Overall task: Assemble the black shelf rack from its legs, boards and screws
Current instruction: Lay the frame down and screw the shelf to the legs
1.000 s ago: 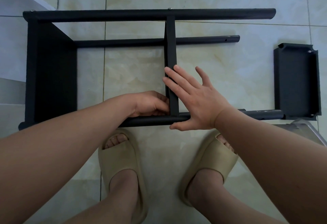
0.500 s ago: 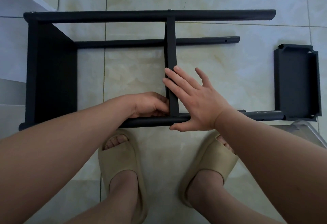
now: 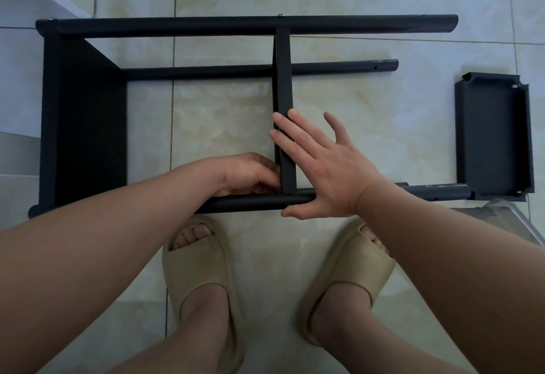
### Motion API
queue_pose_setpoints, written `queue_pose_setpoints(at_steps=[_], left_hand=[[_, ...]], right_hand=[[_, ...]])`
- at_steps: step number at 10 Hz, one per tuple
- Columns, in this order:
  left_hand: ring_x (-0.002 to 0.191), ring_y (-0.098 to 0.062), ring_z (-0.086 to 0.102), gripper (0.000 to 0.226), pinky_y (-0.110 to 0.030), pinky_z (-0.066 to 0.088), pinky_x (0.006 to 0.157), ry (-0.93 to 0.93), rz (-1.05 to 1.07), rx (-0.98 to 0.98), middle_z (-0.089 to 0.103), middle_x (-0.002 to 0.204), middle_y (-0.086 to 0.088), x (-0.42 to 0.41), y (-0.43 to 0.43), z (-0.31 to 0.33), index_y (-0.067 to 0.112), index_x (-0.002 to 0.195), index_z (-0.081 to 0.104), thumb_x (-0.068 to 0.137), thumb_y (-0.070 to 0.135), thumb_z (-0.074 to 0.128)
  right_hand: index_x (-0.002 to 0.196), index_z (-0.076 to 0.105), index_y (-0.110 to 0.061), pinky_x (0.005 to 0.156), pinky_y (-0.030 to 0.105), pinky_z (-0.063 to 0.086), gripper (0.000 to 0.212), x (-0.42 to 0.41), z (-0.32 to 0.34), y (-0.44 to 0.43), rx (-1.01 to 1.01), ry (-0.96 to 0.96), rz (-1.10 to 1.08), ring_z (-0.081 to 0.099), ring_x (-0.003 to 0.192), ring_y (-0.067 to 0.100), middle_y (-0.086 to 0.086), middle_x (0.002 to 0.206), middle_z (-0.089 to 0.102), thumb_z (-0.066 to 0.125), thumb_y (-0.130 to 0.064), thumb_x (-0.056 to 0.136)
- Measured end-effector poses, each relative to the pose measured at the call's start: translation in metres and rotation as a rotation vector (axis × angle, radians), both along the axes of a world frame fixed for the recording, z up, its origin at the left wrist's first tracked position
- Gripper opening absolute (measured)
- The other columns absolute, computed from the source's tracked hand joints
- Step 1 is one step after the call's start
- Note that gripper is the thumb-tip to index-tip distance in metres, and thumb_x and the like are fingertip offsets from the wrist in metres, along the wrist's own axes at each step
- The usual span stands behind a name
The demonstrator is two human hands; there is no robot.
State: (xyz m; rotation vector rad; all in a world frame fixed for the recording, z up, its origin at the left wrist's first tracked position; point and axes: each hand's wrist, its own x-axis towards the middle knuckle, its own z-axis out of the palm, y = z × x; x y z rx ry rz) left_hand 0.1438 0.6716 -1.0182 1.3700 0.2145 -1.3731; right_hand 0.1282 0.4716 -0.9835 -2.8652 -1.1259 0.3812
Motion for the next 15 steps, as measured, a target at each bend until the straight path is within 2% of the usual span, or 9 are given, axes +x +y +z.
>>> queue_pose_setpoints(at_steps=[1, 3, 5, 7, 8, 9, 12, 14, 15], left_hand=[[0.073, -0.021, 0.065, 0.012, -0.03, 0.051, 0.073, 0.059, 0.044, -0.071, 0.065, 0.082, -0.012, 0.0003, -0.0003, -0.0009, 0.001, 0.096, 0.063, 0.091, -0.005, 0.055], [0.07, -0.017, 0.068, 0.015, -0.022, 0.054, 0.064, 0.023, -0.016, -0.03, 0.071, 0.078, -0.007, 0.0, -0.0006, 0.0, 0.007, 0.085, 0.069, 0.092, 0.0, 0.058], [0.064, -0.014, 0.067, 0.018, -0.021, 0.053, 0.06, 0.04, 0.05, -0.074, 0.069, 0.075, -0.007, -0.0004, 0.0008, 0.0001, 0.003, 0.09, 0.066, 0.093, -0.008, 0.052], [0.073, -0.017, 0.062, 0.016, -0.025, 0.051, 0.07, 0.08, 0.007, -0.1, 0.062, 0.084, -0.01, 0.0, -0.0003, 0.0015, 0.0, 0.101, 0.059, 0.093, -0.006, 0.047], [0.069, -0.014, 0.067, 0.014, -0.021, 0.052, 0.064, 0.034, -0.046, -0.056, 0.069, 0.08, -0.006, -0.0002, -0.0003, 0.0023, 0.005, 0.091, 0.066, 0.094, 0.0, 0.053], [0.069, -0.015, 0.069, 0.015, -0.022, 0.054, 0.064, 0.027, 0.009, -0.05, 0.071, 0.078, -0.008, -0.0005, -0.0002, 0.0011, 0.004, 0.089, 0.068, 0.093, -0.003, 0.056], [0.072, -0.017, 0.069, 0.018, -0.025, 0.055, 0.069, 0.121, 0.061, -0.119, 0.069, 0.083, -0.01, 0.0007, 0.0009, 0.0005, 0.002, 0.095, 0.064, 0.092, -0.008, 0.049], [0.062, -0.014, 0.069, 0.036, -0.019, 0.052, 0.057, 0.006, -0.002, -0.02, 0.071, 0.07, -0.005, -0.0006, -0.0004, 0.0016, 0.016, 0.065, 0.076, 0.092, -0.001, 0.059], [0.065, -0.016, 0.069, 0.025, -0.023, 0.054, 0.06, 0.01, 0.024, -0.019, 0.071, 0.074, -0.008, -0.0007, 0.0006, 0.0006, 0.011, 0.076, 0.074, 0.091, -0.003, 0.06]], right_hand=[[0.162, 0.015, -0.013, 0.12, 0.063, 0.013, 0.118, 0.0, -0.0002, -0.0002, 0.002, 0.0, 0.001, 0.001, 0.158, 0.021, 0.003, 0.171, 0.003, 0.035, -0.09, 0.075], [0.162, 0.015, -0.013, 0.121, 0.063, 0.013, 0.118, -0.0001, -0.0006, -0.0004, 0.009, -0.003, 0.001, 0.001, 0.158, 0.021, 0.003, 0.171, 0.004, 0.036, -0.089, 0.075], [0.162, 0.015, -0.013, 0.121, 0.063, 0.013, 0.118, -0.0002, -0.0007, -0.0002, 0.004, -0.008, 0.001, 0.001, 0.158, 0.022, 0.004, 0.171, 0.003, 0.035, -0.089, 0.076], [0.163, 0.015, -0.013, 0.121, 0.063, 0.013, 0.117, -0.0004, -0.001, -0.0002, 0.002, -0.01, 0.002, 0.001, 0.158, 0.021, 0.004, 0.171, 0.003, 0.035, -0.089, 0.076], [0.162, 0.015, -0.013, 0.12, 0.063, 0.013, 0.118, -0.0004, -0.0013, -0.0001, 0.008, -0.014, 0.001, 0.001, 0.158, 0.021, 0.004, 0.171, 0.004, 0.036, -0.09, 0.076], [0.162, 0.016, -0.013, 0.121, 0.063, 0.013, 0.118, -0.0005, -0.0013, -0.0002, 0.015, -0.016, 0.0, 0.002, 0.158, 0.021, 0.004, 0.171, 0.004, 0.036, -0.089, 0.075], [0.163, 0.013, -0.014, 0.121, 0.063, 0.013, 0.118, -0.0002, -0.0007, -0.0002, 0.0, -0.005, 0.002, 0.0, 0.158, 0.021, 0.003, 0.171, 0.002, 0.035, -0.09, 0.076], [0.163, 0.012, -0.014, 0.121, 0.062, 0.012, 0.118, -0.0001, 0.0002, -0.0001, -0.007, 0.001, -0.001, -0.001, 0.158, 0.021, 0.002, 0.171, 0.001, 0.034, -0.09, 0.075], [0.163, 0.012, -0.014, 0.121, 0.063, 0.012, 0.118, 0.0, 0.0005, 0.0001, -0.009, 0.005, -0.001, -0.001, 0.158, 0.021, 0.002, 0.171, 0.001, 0.034, -0.09, 0.075]])
